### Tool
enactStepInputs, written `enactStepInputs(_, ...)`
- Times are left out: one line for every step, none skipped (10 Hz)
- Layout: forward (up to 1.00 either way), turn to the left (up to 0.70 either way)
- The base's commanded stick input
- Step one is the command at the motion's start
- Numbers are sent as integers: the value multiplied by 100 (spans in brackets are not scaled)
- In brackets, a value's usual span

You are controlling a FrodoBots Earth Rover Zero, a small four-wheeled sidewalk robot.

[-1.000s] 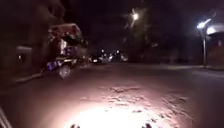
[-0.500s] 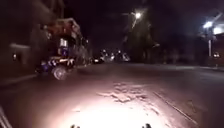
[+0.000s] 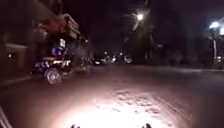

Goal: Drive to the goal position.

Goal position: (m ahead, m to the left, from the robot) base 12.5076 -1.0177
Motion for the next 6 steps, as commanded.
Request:
enactStepInputs(85, 0)
enactStepInputs(85, 0)
enactStepInputs(85, 0)
enactStepInputs(85, -7)
enactStepInputs(85, -28)
enactStepInputs(85, -5)
